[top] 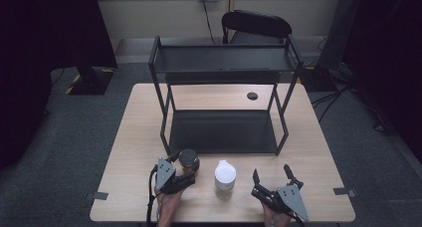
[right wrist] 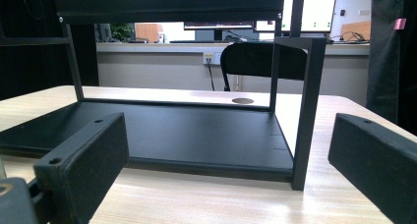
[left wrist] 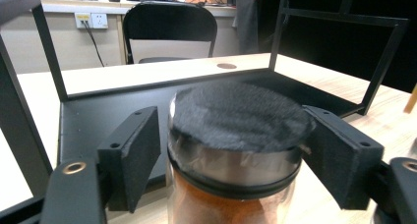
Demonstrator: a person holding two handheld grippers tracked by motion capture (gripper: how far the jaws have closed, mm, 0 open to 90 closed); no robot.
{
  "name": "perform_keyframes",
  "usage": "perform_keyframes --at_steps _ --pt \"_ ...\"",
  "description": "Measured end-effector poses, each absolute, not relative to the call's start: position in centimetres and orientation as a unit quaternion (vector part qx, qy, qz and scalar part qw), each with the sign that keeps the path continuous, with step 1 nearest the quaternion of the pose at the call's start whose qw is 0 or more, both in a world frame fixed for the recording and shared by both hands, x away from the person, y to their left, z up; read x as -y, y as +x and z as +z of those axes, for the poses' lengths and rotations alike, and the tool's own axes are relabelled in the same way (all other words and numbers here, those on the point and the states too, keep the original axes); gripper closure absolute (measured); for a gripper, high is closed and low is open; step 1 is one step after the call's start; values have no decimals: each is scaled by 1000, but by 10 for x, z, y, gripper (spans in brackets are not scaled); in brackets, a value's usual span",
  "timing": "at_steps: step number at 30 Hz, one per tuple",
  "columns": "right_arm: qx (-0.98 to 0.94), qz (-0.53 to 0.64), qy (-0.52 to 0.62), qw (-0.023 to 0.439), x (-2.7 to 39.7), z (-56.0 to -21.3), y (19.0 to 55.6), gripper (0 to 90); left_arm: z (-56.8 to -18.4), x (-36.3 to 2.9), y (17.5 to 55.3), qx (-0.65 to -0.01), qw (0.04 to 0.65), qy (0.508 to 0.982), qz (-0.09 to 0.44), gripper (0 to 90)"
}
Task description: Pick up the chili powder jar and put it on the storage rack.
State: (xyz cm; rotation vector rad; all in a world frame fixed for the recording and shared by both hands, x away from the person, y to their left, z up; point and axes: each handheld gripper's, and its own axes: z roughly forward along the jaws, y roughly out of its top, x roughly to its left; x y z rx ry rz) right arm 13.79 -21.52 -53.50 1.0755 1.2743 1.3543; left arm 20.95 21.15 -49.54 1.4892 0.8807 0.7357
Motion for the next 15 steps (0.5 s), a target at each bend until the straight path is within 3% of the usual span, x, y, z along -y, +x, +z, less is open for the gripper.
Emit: perform_keyframes --at_steps 15 --pt "-521 554 440 477 215 -535 138 6 -502 -210 212 -374 591 640 318 322"
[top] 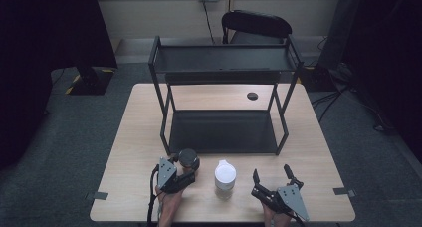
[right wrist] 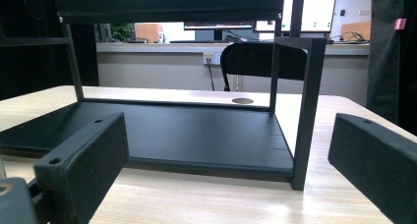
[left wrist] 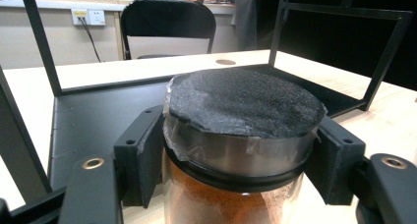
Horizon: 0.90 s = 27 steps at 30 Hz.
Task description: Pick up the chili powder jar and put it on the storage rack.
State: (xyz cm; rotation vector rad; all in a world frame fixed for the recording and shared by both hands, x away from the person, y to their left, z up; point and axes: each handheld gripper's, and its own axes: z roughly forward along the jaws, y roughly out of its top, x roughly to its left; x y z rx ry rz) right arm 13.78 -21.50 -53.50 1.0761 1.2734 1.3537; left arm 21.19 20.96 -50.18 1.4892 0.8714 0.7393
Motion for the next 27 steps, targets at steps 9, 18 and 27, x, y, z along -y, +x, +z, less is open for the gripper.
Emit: perform_keyframes --at_steps 9,18,27 --pt "-521 554 440 477 215 -535 138 6 -506 -210 210 -376 598 631 320 326" --pt "-522 555 440 476 216 -535 138 6 -505 -211 207 -376 601 629 320 326" --pt "-522 555 440 476 216 -535 138 6 -500 -215 202 -371 610 622 321 326"
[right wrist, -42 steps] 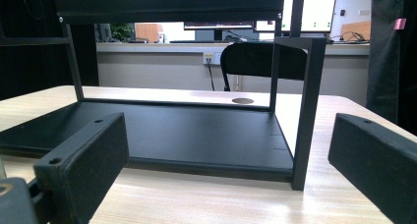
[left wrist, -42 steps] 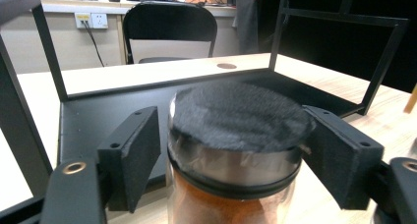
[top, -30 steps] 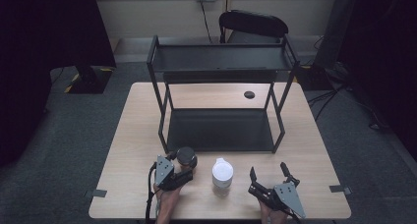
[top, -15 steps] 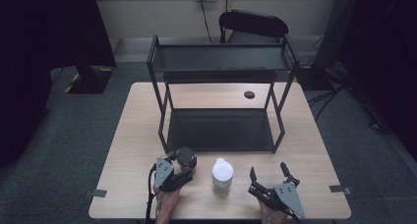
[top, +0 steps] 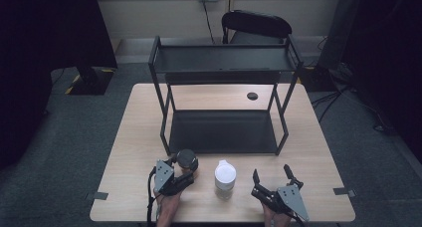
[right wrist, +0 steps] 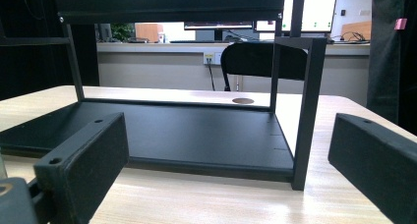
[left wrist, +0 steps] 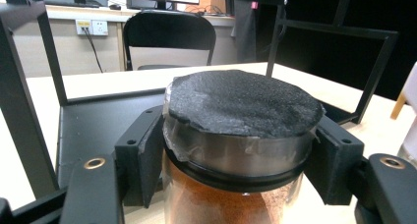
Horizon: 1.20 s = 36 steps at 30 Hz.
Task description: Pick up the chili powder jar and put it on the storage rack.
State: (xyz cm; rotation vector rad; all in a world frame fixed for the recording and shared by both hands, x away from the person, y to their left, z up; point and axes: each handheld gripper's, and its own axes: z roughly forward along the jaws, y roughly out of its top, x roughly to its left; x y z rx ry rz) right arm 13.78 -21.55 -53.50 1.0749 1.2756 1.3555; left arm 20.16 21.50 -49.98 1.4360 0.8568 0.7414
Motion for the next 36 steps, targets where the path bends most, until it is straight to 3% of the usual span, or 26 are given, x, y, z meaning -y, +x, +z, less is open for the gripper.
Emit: perform_keyframes --at_steps 36 --pt "-523 556 438 475 216 -535 138 6 -456 -229 199 -319 647 611 325 326"
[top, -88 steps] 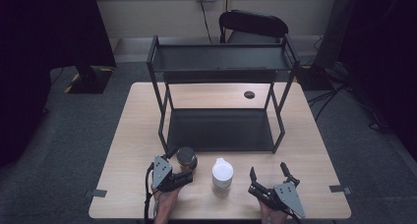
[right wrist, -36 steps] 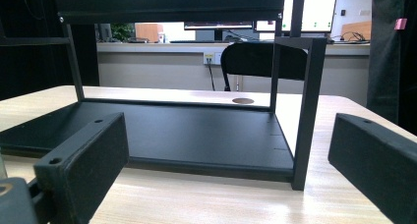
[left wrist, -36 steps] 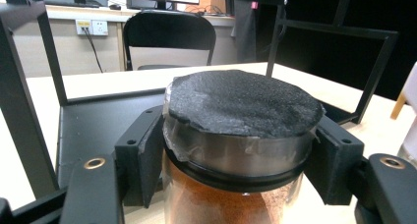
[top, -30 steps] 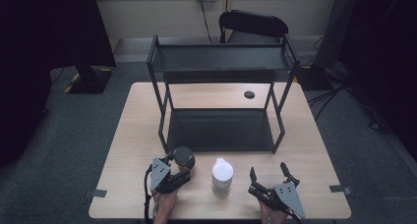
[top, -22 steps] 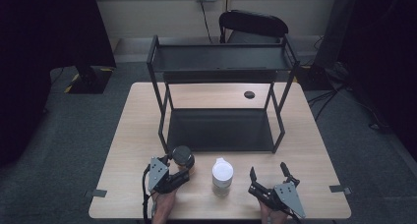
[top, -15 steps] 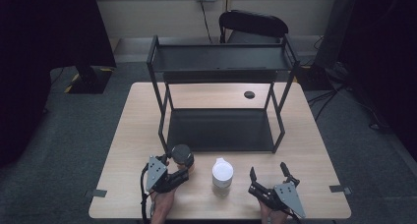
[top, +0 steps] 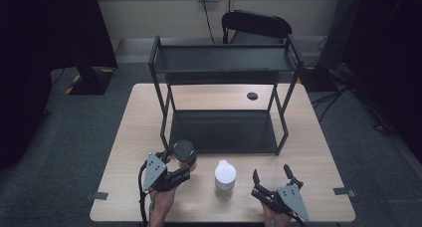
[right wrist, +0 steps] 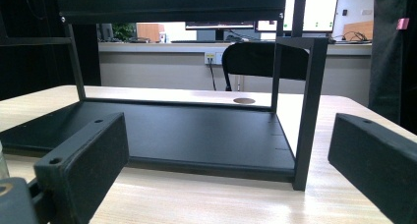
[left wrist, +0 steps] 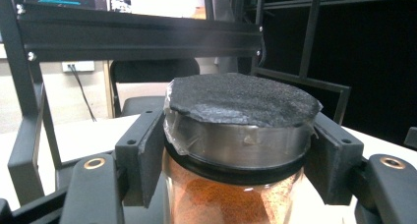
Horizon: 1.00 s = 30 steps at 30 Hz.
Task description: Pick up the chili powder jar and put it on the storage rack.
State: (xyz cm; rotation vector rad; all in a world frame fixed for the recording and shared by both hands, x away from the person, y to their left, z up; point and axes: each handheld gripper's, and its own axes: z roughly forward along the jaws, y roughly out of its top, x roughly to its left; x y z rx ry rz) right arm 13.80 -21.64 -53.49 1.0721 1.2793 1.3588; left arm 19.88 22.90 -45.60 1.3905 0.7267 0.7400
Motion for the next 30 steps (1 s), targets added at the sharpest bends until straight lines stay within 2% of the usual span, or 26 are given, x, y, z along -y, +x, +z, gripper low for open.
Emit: perform_keyframes --at_steps 30 --pt "-523 556 438 475 217 -535 138 6 -385 -238 222 -286 666 602 336 328"
